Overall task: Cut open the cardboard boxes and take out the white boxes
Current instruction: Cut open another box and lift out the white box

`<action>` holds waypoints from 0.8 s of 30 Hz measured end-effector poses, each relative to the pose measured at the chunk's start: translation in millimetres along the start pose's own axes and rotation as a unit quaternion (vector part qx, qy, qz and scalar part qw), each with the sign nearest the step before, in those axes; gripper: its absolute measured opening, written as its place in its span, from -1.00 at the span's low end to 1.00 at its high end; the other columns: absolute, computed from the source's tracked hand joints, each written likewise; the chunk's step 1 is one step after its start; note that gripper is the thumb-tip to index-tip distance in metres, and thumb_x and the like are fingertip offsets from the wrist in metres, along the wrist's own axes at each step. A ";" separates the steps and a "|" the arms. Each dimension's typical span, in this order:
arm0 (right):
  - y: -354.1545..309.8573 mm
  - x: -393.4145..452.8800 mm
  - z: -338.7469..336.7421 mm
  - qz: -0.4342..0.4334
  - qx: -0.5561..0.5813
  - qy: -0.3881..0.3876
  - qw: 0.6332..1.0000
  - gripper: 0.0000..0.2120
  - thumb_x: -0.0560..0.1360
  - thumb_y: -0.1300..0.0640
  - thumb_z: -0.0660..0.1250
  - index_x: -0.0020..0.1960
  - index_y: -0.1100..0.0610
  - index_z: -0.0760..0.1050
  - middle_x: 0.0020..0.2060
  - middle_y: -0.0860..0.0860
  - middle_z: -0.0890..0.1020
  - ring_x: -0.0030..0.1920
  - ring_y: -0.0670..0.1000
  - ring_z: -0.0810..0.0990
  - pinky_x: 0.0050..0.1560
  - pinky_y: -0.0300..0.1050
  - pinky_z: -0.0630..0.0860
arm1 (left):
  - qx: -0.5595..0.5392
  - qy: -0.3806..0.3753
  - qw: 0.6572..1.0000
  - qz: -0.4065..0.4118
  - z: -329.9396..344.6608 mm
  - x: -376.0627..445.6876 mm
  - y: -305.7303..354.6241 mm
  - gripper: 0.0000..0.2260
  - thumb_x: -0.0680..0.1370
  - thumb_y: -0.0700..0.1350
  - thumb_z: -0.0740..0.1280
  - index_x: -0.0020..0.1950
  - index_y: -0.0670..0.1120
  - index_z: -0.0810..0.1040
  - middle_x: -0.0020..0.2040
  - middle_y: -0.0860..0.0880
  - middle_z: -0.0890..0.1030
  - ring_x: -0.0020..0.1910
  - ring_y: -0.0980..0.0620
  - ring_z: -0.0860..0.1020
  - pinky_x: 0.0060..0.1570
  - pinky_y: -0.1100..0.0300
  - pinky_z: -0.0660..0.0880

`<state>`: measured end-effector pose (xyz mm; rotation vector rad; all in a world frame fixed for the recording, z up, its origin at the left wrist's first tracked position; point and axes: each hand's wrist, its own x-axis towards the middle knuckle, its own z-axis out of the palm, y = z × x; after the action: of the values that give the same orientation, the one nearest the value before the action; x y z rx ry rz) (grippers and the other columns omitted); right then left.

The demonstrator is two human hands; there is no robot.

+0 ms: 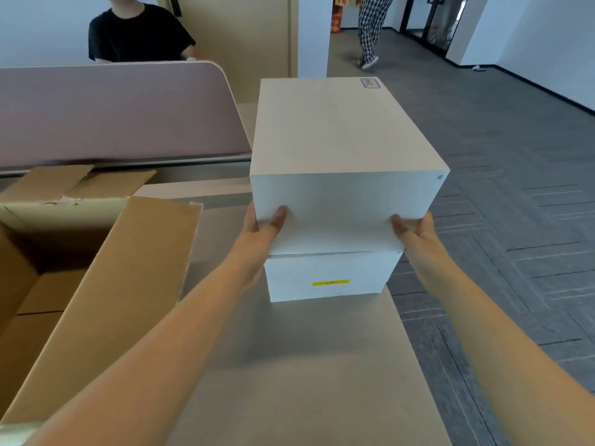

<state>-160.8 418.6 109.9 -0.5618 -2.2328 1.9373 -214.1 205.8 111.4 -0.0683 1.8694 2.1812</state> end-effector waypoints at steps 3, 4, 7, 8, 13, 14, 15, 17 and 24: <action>-0.1 3.4 0.4 -0.008 0.000 -0.001 1.000 -0.55 0.58 0.06 0.16 0.41 0.04 0.10 0.14 -0.10 0.42 0.13 -0.08 0.39 0.10 -0.14 0.29 | 0.002 0.007 1.000 -0.003 0.4 0.8 0.2 -0.62 0.56 -0.03 0.22 0.36 0.02 0.26 0.17 0.06 0.51 0.24 0.02 0.47 0.33 -0.03 0.35; 0.4 4.0 0.1 -0.008 -0.001 -0.001 1.000 -0.55 0.57 0.06 0.16 0.40 0.04 0.10 0.14 -0.10 0.42 0.14 -0.08 0.39 0.12 -0.13 0.29 | 0.005 0.009 1.000 -0.003 0.7 0.4 -0.4 -0.60 0.56 -0.02 0.22 0.38 0.02 0.25 0.17 0.07 0.51 0.24 0.02 0.47 0.33 -0.03 0.35; 3.0 5.8 -1.1 -0.009 -0.002 -0.001 1.000 -0.57 0.57 0.05 0.16 0.40 0.03 0.11 0.15 -0.11 0.41 0.18 -0.07 0.37 0.20 -0.10 0.29 | 0.014 0.013 1.000 -0.005 1.9 -1.1 -1.5 -0.58 0.56 -0.01 0.22 0.40 0.02 0.23 0.13 0.11 0.52 0.24 0.04 0.47 0.33 0.00 0.35; 4.1 6.0 -1.5 -0.007 -0.008 0.000 1.000 -0.56 0.57 0.05 0.15 0.40 0.02 0.10 0.16 -0.11 0.40 0.18 -0.07 0.36 0.21 -0.09 0.28 | 0.015 0.013 1.000 -0.005 2.2 -1.8 -0.9 -0.60 0.56 -0.01 0.22 0.38 0.03 0.24 0.10 0.12 0.52 0.22 0.04 0.48 0.32 0.01 0.36; 6.0 2.0 4.5 0.010 -0.029 0.044 0.999 -0.56 0.57 0.02 0.17 0.39 0.11 0.17 0.12 -0.06 0.40 0.20 -0.01 0.38 0.17 -0.10 0.29 | 0.055 0.002 0.998 -0.020 -3.1 -5.1 -0.6 -0.59 0.56 -0.01 0.24 0.39 0.01 0.25 0.17 0.10 0.52 0.21 0.03 0.48 0.31 0.03 0.36; 6.5 -0.5 6.8 0.021 -0.047 0.058 0.997 -0.56 0.56 0.03 0.18 0.38 0.15 0.19 0.11 -0.04 0.40 0.17 0.00 0.38 0.13 -0.10 0.29 | 0.081 -0.002 0.996 -0.033 -6.6 -7.6 -0.5 -0.54 0.56 0.01 0.25 0.42 -0.03 0.23 0.26 0.05 0.48 0.25 0.00 0.45 0.34 0.01 0.33; 6.7 -4.1 9.2 0.034 -0.072 0.068 0.995 -0.56 0.56 0.05 0.19 0.37 0.17 0.21 0.10 -0.02 0.40 0.15 0.01 0.37 0.09 -0.11 0.28 | 0.119 -0.008 0.992 -0.047 -10.7 -10.9 0.6 -0.47 0.55 0.04 0.25 0.47 -0.06 0.19 0.37 0.00 0.41 0.32 -0.03 0.41 0.37 -0.01 0.28; 7.2 -12.2 13.2 0.053 -0.141 0.066 0.986 -0.56 0.54 0.08 0.22 0.36 0.20 0.25 0.19 0.04 0.44 0.19 0.07 0.41 0.07 -0.09 0.31 | 0.221 -0.022 0.973 -0.061 -22.3 -19.2 4.0 -0.35 0.54 0.08 0.25 0.53 -0.08 0.04 0.50 -0.04 0.20 0.44 -0.07 0.24 0.42 0.02 0.17; -20.2 -62.4 64.8 0.054 -0.399 -0.025 0.915 -0.47 0.55 0.03 0.18 0.43 0.24 0.16 0.34 0.20 0.32 0.25 0.19 0.40 0.17 0.00 0.37 | 0.592 -0.055 0.801 0.066 -98.1 -66.2 36.8 -0.41 0.57 0.08 0.21 0.51 -0.11 0.11 0.50 -0.06 0.18 0.47 -0.02 0.16 0.40 0.11 0.12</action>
<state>-129.0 333.9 127.7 -0.7251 -3.0378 0.9875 -172.3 93.9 144.1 0.4246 2.8148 0.6788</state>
